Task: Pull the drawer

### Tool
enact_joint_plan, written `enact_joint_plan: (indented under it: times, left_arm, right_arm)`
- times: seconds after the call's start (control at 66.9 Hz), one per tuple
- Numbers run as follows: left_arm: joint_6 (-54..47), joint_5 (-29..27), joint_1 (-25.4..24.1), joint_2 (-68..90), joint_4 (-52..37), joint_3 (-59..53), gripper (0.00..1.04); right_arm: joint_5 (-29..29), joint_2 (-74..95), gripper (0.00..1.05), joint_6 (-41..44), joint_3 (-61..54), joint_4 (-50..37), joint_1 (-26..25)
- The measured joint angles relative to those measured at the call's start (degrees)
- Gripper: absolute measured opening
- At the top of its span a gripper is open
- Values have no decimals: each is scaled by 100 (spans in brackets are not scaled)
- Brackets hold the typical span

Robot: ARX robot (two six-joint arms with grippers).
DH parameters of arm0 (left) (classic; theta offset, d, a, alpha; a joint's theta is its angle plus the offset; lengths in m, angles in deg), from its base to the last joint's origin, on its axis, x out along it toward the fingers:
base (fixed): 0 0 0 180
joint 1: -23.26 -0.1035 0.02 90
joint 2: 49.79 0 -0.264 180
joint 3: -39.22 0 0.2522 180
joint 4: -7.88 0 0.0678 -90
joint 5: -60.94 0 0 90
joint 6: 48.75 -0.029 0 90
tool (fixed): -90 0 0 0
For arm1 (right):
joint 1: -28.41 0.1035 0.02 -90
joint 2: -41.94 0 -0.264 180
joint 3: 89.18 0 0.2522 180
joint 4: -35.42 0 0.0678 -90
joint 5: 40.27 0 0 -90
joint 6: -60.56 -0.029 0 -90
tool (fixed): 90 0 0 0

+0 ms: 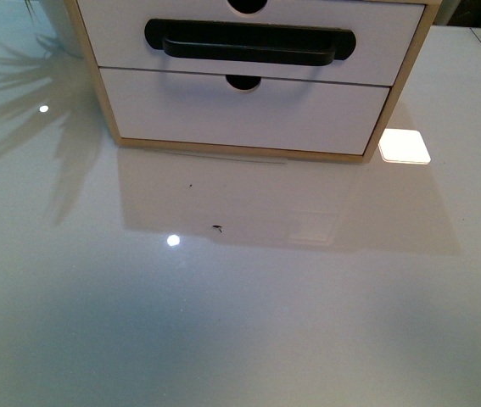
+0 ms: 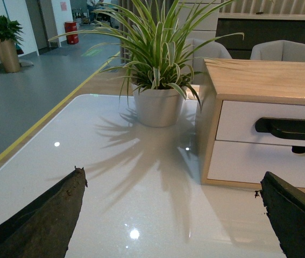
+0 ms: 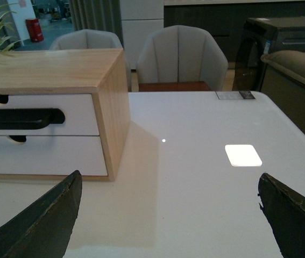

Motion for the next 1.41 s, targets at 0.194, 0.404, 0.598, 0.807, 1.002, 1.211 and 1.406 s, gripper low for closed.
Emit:
enact_joint_plan:
  times: [0.194,0.404,0.598,0.807,1.002,1.211,1.406]
  left_arm:
    - [0,0,0,0,0,0,97]
    - [0,0,0,0,0,0,97]
    - [0,0,0,0,0,0,97]
    - [-234,-678,247,190,-116,2,97]
    - [-1482,-44,1069,2747,-1744,501,97]
    - [-2885,935,1742,5095,-2114,1460,97]
    - [-4100,1211,2417,6623,-1709,2618,97]
  right_arm:
    - [0,0,96,-2,0,0,0]
    - [0,0,96,-2,0,0,0]
    - [0,0,96,-2,0,0,0]
    - [979,535,96,-111,284,675,238]
    - [9,3047,96,1062,1478,-122,522]
    - [-562,5001,96,2643,2583,140,1097]
    - [-706,6596,96,3768,3626,391,1502]
